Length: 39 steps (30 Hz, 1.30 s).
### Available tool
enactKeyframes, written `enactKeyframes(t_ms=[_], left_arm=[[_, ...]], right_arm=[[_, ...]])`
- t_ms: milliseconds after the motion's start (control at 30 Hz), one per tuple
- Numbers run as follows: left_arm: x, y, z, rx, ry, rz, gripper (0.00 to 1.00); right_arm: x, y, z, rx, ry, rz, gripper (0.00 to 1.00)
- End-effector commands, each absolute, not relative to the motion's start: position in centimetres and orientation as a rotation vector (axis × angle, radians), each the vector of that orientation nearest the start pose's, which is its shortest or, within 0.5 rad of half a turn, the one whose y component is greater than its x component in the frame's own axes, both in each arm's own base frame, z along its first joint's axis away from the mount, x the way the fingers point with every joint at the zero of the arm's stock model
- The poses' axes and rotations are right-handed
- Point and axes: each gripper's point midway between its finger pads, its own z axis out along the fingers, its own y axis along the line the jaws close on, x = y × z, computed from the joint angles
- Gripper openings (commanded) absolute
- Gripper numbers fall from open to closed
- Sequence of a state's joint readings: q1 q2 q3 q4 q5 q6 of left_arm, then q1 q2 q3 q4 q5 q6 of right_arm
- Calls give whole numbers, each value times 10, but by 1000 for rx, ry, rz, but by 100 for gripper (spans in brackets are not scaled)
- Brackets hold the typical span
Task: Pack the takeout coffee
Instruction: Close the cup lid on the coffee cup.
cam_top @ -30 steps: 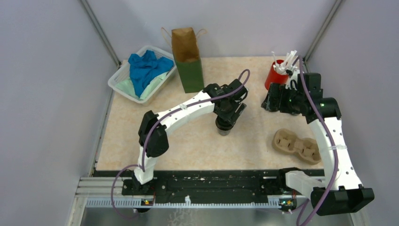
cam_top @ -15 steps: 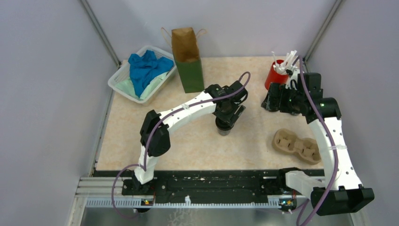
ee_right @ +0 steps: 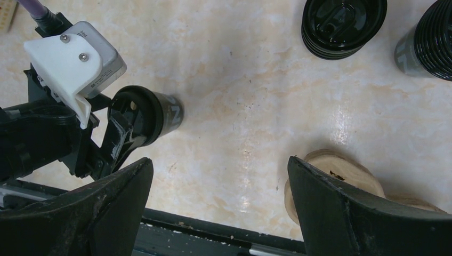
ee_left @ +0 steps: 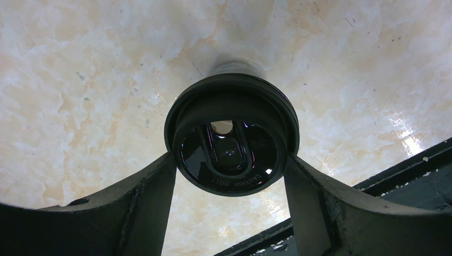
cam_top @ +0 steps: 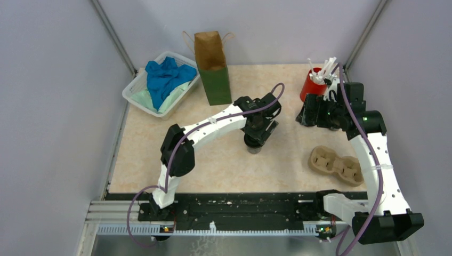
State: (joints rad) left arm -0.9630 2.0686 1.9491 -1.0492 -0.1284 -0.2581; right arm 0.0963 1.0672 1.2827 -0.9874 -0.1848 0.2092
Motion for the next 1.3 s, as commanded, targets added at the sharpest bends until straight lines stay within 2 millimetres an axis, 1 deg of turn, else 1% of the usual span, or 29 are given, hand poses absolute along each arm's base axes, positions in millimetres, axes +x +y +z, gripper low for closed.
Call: enactKeyframes(t_ms=[0,100,233,367,433,500,567,633,667,700,733,767,833,867,900,967,1067,1167,1267], left_arm=[[275,-373,140,921,2541,-184,77],[276,-373,139,924,2539,-183,79],[279,-376,148,919,2522,-194,88],[278,-378,169,886,2505,-230,97],[276,-375,187,840,2498,-250,98],[272,-367,204,801,2495,-274,98],[267,-355,218,740,2503,-317,98],[262,-339,224,647,2539,-404,97],[257,-333,225,599,2569,-513,96],[255,-325,224,534,2591,-616,93],[253,-315,211,460,2621,-703,89],[259,-304,208,360,2620,-814,82],[262,-300,210,261,2563,-1035,74],[262,-299,211,216,2551,-1112,68],[264,-300,210,176,2545,-1159,65],[267,-300,201,113,2568,-1194,64],[273,-303,182,43,2635,-1240,65],[278,-309,169,7,2680,-1279,63],[280,-310,159,-20,2690,-1270,62]], right_arm=[[261,69,264,15,2310,380,96],[260,70,263,13,2312,383,96],[259,70,261,13,2315,385,96],[258,72,257,29,2330,401,96],[258,73,252,43,2345,418,96],[259,75,247,72,2358,462,96],[263,83,242,80,2371,535,94],[268,98,233,60,2400,649,91],[269,109,227,42,2421,738,87],[269,122,219,26,2445,844,83],[270,134,214,18,2458,942,80],[268,148,210,-5,2465,1049,78],[271,165,199,-28,2474,1144,75],[272,172,194,-32,2479,1187,72],[273,177,188,-25,2485,1231,69],[275,183,177,-15,2494,1306,64],[271,194,158,-12,2535,1401,59],[270,196,142,1,2567,1407,56],[271,197,134,18,2572,1412,52]])
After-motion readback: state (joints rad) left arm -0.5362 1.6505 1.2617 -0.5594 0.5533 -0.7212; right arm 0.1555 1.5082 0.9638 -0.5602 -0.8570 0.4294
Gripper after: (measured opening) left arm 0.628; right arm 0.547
